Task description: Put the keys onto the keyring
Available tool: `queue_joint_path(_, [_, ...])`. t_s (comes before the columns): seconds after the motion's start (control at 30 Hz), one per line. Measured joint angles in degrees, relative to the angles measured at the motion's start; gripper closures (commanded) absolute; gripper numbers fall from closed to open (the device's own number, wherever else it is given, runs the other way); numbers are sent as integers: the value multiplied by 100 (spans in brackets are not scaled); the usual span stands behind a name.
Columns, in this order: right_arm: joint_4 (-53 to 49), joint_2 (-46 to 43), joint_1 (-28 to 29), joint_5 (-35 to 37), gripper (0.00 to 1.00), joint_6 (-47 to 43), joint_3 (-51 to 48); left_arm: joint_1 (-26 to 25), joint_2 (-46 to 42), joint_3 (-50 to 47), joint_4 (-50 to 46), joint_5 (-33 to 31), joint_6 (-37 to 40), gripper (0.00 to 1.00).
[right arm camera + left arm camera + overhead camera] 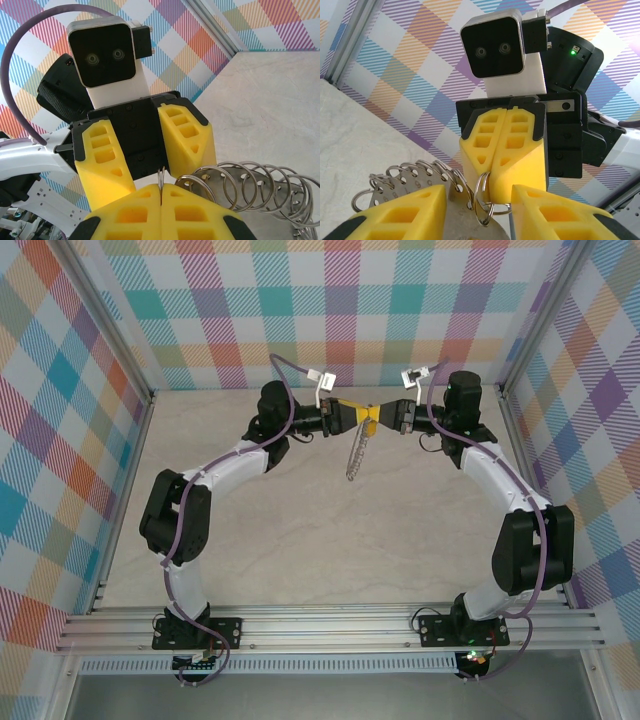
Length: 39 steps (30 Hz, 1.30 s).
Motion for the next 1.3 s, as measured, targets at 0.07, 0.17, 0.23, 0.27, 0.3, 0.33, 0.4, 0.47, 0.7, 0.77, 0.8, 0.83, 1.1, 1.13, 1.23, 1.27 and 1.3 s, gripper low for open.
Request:
queue_joint_path(0.07, [7,0,0,-9,100,0,0,-13,0,0,9,0,0,69])
queue_joint_path(0.17, [15,11,0,-11,100,0,-2,-22,0,0,42,0,-2,70])
queue_joint_path(0.23, [15,39,2,-22,100,-2,-2,-26,0,0,59,-2,-13,70])
queue_joint_path(0.27, [15,59,4,-26,100,-2,-2,-26,0,0,81,-2,-20,71])
queue_joint_path(0.3, [15,76,4,-26,100,-2,-2,-26,0,0,103,-4,-22,72])
queue_joint_path(0.33, [13,90,4,-31,100,-2,-2,-26,0,0,122,-7,-22,74])
queue_joint_path(0.4, [13,94,4,-50,100,-4,-2,-26,9,0,138,-50,-57,84])
queue_joint_path(0.47, [15,94,4,-70,100,-7,-2,-24,20,0,153,-92,-92,90])
queue_joint_path(0.7, [15,94,0,-74,100,-7,-2,-20,22,0,160,-116,-168,100])
queue_joint_path(0.77, [15,94,0,-72,86,-7,-2,-20,22,0,168,-116,-173,100])
queue_joint_path(0.8, [15,94,0,-70,75,-4,-2,-20,22,0,173,-116,-184,100])
queue_joint_path(0.83, [17,94,2,-68,69,-7,-4,-20,22,-2,179,-129,-197,100])
queue_joint_path(1.1, [234,72,4,-24,60,101,-267,-26,31,-87,649,-310,-494,100])
queue_joint_path(1.13, [254,72,4,-22,60,109,-289,-26,31,-103,680,-330,-520,100])
queue_joint_path(1.23, [341,37,4,13,59,129,-380,-26,31,-173,793,-391,-595,100])
queue_joint_path(1.27, [367,9,4,42,58,133,-437,-26,31,-184,804,-404,-605,100])
queue_joint_path(1.3, [400,-20,4,55,58,149,-490,-26,31,-192,820,-415,-621,100])
